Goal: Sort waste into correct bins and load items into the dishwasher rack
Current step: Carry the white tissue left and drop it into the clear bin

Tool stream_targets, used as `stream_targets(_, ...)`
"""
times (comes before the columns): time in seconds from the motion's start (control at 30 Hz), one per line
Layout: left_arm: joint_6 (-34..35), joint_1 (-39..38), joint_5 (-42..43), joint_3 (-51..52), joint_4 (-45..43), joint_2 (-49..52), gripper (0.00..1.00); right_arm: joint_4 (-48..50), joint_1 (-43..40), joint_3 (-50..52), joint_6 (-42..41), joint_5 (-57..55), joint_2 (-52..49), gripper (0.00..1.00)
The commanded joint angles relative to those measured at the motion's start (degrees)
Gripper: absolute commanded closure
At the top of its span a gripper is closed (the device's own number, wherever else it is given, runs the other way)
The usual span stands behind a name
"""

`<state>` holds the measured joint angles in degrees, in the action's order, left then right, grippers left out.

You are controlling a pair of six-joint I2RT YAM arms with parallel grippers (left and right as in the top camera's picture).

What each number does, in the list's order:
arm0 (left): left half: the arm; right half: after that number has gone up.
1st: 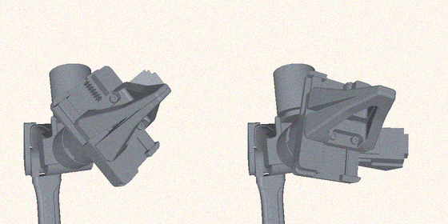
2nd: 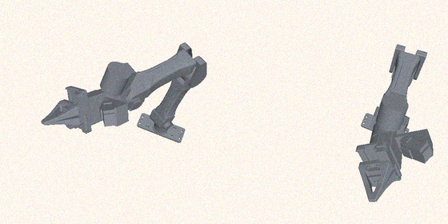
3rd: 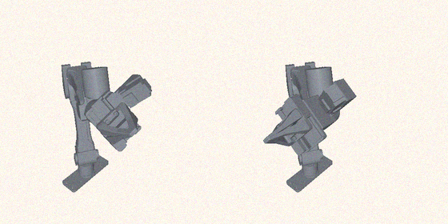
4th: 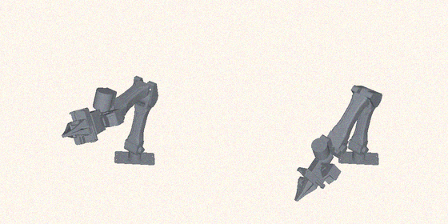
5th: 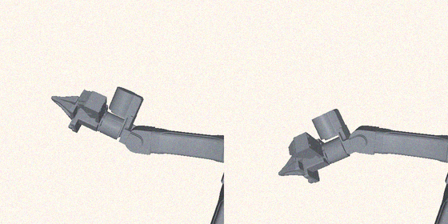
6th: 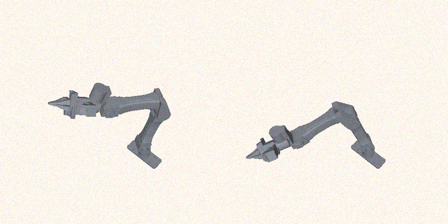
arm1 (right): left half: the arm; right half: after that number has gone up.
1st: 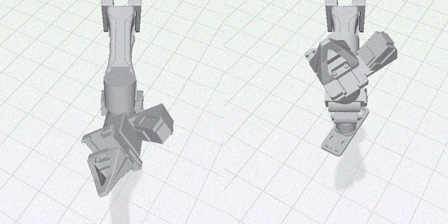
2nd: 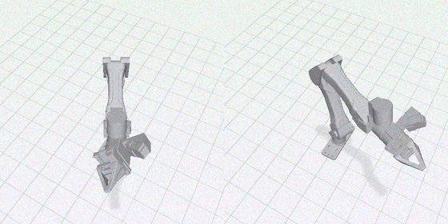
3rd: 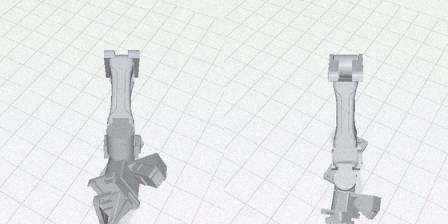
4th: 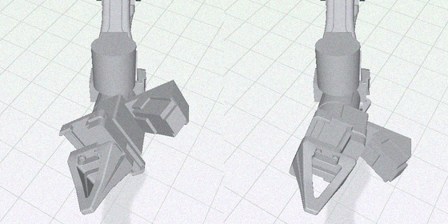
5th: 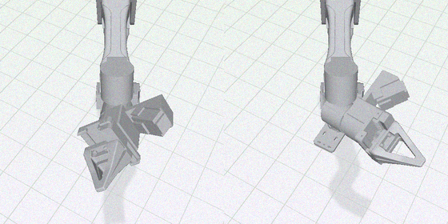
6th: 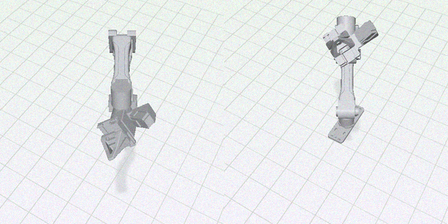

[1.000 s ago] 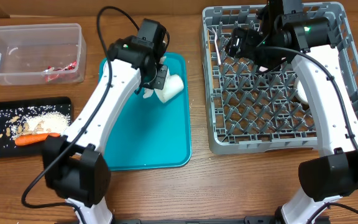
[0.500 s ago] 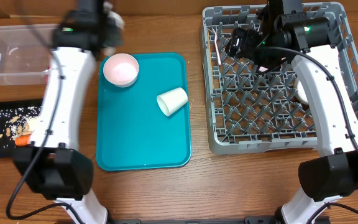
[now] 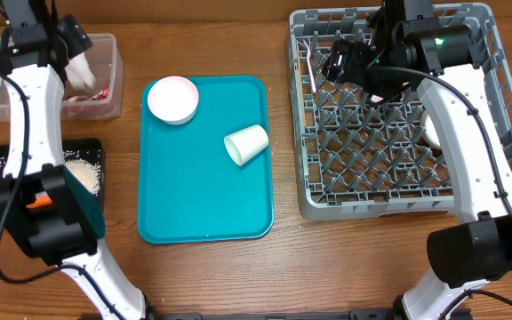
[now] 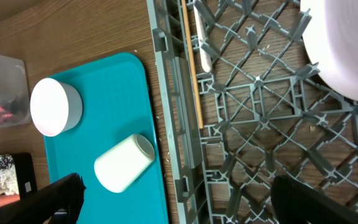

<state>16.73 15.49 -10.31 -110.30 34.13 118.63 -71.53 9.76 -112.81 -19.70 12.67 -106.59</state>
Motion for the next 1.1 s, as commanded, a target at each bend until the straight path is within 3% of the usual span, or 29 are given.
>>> stream_targets(0.0, -6.91, 0.85, -3.85, -1.2, 0.35, 0.09, 0.0, 0.35, -0.04, 0.26, -0.26, -0.22, 0.07, 0.0)
stream_targets(0.13, -6.4, 0.87, -4.39, -1.68, 3.74, -2.51, 0.0, 0.35, -0.04, 0.26, -0.26, -0.22, 0.07, 0.0)
stream_targets(0.3, 3.48, 0.57, 2.34, -1.68, 12.09, -8.37, 0.0, 0.35, -0.04, 0.26, -0.26, -0.22, 0.07, 0.0)
stream_targets(0.4, 4.79, 0.57, 6.08, -1.68, 20.52, -12.5, 0.0, 0.35, -0.04, 0.26, -0.26, -0.22, 0.07, 0.0)
stream_targets(0.47, 6.49, 0.57, 4.52, -1.68, 26.36, -14.64, 0.0, 0.35, -0.04, 0.26, -0.26, -0.22, 0.07, 0.0)
stream_targets(0.57, 15.76, 1.44, -0.9, -1.66, 36.46, -16.44, 0.0, 0.35, -0.04, 0.26, -0.26, -0.22, 0.07, 0.0)
stream_targets(0.7, 18.29, 3.39, -0.81, -1.6, 43.5, -15.52, 0.0, 0.35, -0.04, 0.26, -0.26, -0.22, 0.07, 0.0)
stream_targets(0.9, 25.66, 7.15, 2.19, -1.44, 47.19, -15.19, 0.0, 0.35, -0.04, 0.26, -1.51, 1.27, 0.07, 0.0)
stream_targets(1.07, 21.73, 7.56, 10.62, -1.42, 48.96, -15.19, 0.0, -1.7, -0.04, 0.24, -2.91, 10.45, 0.07, 0.0)
